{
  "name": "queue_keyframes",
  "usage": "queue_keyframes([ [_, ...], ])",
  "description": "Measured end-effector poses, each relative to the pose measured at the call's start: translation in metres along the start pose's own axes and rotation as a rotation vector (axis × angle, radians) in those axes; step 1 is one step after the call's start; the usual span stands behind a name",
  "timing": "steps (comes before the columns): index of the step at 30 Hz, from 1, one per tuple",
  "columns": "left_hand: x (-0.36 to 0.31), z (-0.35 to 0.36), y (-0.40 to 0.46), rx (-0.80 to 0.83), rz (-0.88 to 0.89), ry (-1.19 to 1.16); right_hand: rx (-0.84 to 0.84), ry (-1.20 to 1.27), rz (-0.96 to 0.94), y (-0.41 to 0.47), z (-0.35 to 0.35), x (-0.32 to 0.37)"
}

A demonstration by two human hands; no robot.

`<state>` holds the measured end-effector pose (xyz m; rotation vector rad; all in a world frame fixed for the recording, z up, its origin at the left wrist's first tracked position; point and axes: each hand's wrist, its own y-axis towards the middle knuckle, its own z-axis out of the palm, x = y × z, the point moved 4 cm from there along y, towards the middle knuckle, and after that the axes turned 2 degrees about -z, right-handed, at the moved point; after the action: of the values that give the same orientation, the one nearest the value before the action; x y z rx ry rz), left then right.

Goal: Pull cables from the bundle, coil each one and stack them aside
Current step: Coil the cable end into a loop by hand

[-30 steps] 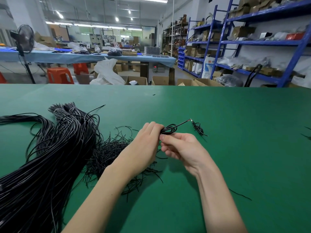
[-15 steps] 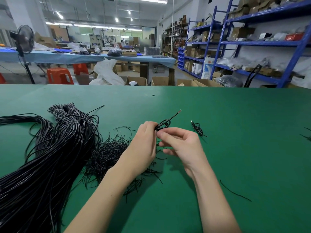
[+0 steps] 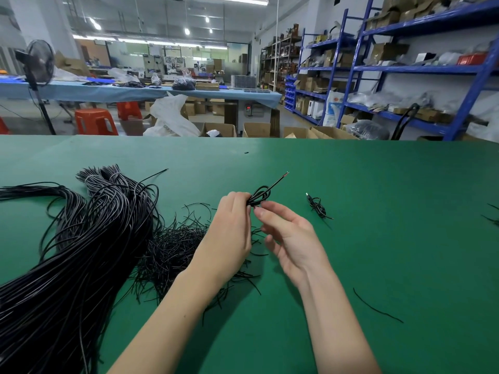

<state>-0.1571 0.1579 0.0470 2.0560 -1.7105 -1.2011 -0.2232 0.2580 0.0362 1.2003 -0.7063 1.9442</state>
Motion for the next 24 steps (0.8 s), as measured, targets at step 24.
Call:
queue_keyframes([
  [24, -0.004, 0.004, -0.004, 0.089, 0.082, 0.145, -0.070, -0.025, 0.187, 0.004, -0.007, -0.011],
])
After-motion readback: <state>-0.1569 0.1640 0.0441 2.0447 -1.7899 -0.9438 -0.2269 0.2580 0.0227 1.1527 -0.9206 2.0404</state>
